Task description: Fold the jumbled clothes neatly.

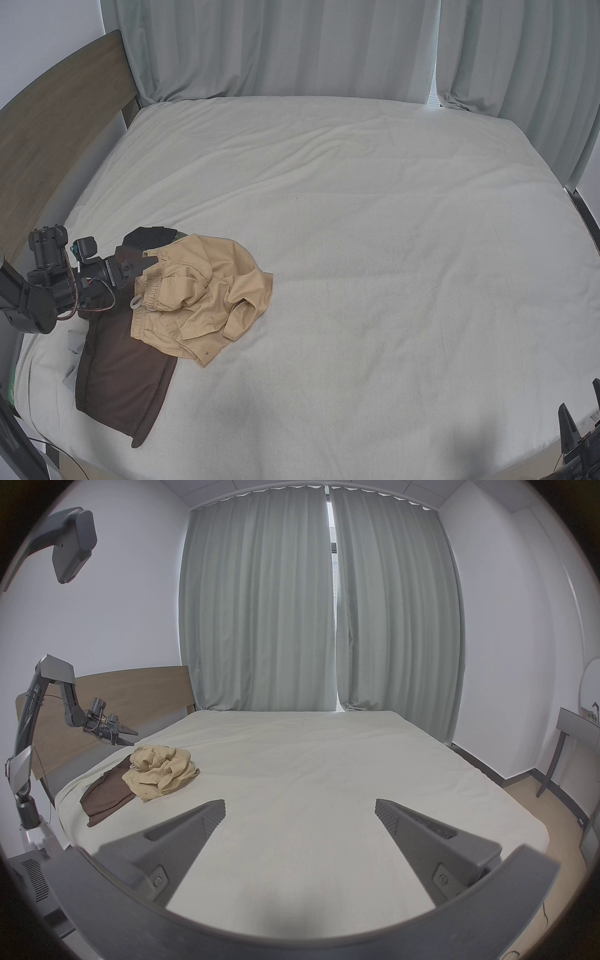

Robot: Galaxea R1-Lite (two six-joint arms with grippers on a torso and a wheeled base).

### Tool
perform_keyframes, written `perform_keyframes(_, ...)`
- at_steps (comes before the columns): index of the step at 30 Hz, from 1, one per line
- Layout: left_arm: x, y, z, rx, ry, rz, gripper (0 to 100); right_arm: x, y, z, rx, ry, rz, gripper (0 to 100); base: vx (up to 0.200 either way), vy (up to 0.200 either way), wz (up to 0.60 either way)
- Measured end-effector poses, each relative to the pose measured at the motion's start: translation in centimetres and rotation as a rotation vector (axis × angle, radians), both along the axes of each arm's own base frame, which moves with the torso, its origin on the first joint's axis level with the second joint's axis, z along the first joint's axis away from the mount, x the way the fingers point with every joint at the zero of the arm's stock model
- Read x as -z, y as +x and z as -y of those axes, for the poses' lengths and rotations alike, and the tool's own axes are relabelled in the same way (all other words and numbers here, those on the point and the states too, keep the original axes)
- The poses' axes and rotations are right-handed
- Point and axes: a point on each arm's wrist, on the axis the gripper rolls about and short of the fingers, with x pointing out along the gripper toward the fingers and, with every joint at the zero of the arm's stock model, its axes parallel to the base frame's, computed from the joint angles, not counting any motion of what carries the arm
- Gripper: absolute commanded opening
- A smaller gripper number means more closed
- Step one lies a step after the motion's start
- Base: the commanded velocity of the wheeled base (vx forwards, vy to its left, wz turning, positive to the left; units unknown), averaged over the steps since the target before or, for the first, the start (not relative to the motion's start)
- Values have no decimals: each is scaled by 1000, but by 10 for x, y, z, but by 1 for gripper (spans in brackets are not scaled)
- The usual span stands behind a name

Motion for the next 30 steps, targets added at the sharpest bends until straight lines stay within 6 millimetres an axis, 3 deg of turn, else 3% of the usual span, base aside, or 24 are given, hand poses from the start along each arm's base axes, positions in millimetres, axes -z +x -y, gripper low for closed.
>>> perform_keyframes(21, 19, 17, 23, 84, -17, -45, 100, 0, 0, 0, 1, 0, 0, 100, 0, 0, 0)
perform_keyframes(30, 16, 21, 35, 106, -41, -31, 100, 0, 0, 0, 0, 0, 0, 100, 0, 0, 0)
